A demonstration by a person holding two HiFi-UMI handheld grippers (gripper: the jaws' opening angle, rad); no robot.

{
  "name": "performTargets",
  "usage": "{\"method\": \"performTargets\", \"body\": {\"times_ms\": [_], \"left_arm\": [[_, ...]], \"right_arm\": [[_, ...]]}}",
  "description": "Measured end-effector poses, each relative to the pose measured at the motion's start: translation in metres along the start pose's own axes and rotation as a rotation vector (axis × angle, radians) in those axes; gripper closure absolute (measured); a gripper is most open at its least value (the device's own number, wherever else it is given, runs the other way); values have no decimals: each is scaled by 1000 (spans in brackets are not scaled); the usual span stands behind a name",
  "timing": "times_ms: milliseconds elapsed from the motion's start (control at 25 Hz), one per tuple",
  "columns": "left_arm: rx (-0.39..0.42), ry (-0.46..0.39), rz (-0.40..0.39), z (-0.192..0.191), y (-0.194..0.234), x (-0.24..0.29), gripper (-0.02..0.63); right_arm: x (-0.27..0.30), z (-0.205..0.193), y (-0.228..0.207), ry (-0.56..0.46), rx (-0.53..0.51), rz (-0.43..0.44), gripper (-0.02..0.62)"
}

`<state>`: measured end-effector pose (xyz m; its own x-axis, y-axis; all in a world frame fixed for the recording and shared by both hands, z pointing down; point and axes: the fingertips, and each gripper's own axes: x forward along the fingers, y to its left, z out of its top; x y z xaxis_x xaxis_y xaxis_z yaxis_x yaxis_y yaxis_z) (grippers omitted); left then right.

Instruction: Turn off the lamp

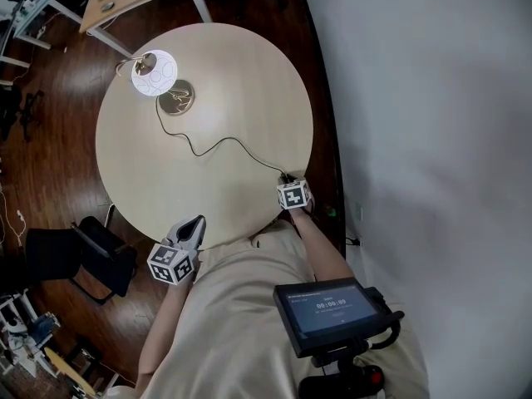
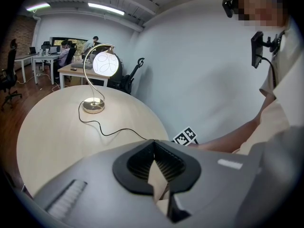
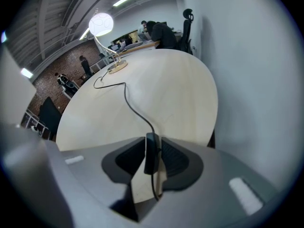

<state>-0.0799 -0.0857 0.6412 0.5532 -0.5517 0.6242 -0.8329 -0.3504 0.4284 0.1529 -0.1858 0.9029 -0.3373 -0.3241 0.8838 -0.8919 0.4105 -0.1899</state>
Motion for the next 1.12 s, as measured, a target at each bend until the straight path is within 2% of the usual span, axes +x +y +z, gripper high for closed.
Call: {"method": "performTargets", "body": {"times_ms": [320,440,680,1120], "left_arm": [[2,13,-13,-4,-2,4,627],[6,15,-18,-5,-2,5,627],[10,20,-24,-5,-4,5,627],[7,20,-35,-8,-6,4,627]], "right_arm": [[-2,1,3,24,5,2,491],[-2,1,6,25,-7,9,453],[-3,-5,-2,9,-14,-17,453],[-5,-5,1,2,-19,-14,488]]}}
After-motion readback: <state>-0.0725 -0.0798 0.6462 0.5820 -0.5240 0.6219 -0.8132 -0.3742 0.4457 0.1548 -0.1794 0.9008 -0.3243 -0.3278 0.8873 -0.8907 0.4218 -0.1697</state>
